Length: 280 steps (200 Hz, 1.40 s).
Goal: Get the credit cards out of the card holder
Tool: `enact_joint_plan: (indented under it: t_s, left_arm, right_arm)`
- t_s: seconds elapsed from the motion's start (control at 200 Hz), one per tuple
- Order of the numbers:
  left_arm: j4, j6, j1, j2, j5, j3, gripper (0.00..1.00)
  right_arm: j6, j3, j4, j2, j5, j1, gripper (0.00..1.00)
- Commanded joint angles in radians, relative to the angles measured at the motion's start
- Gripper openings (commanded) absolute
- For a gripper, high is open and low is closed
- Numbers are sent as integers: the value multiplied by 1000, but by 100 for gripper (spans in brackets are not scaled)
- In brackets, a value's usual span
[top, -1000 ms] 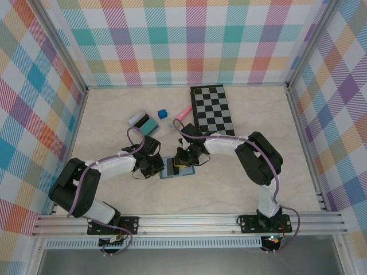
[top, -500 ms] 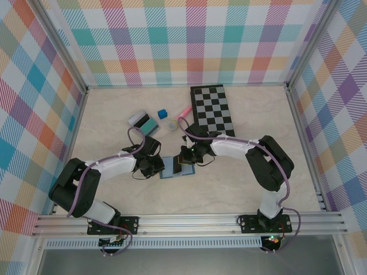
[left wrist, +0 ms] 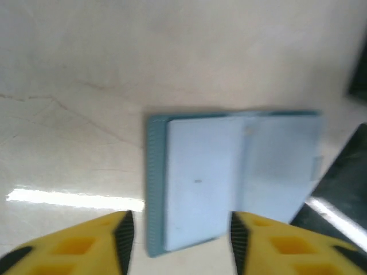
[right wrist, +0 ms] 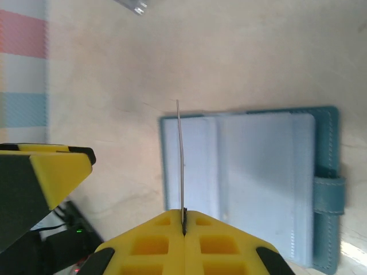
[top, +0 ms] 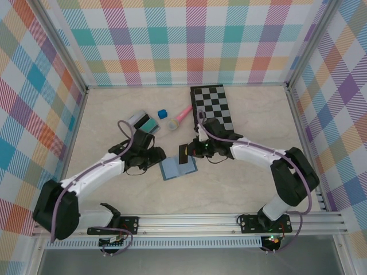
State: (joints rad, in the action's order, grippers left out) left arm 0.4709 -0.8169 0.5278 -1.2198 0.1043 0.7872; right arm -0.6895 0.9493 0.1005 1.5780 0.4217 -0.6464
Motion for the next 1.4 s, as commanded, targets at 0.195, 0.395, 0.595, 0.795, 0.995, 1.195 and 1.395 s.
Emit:
enact_joint_plan:
  t_s: [0.195,0.395,0.595,0.795,0.995,1.195,1.395]
  left_arm:
    - [-297,-50,-36,162,326,-48,81]
    - [-518,-149,-34,173,435,-92,85]
    - [-630,-199,-34,149,460,-103,82]
    - [-725,-259,-34,150,468,-117,64]
    - [-743,-274,-34,175,441,-120,41]
    - [-779,-283,-35,162,431,-133,14]
    - [-688,-217,-35,166,387,-124,0]
  right_arm:
    - [-172,-75,-383,-76,308,85,0]
    - [-374,-101,-609,-67,385,109,0]
    - [-429,-98,-656,-53,407,110,0]
    - [-459,-98,-685,-50,421,110,0]
    - [-463,-95,-682,-41,425,110,0]
    - [-450,-89,-661,-25,429,111,2]
    - [-340,-78,-491,-65,354,112,16]
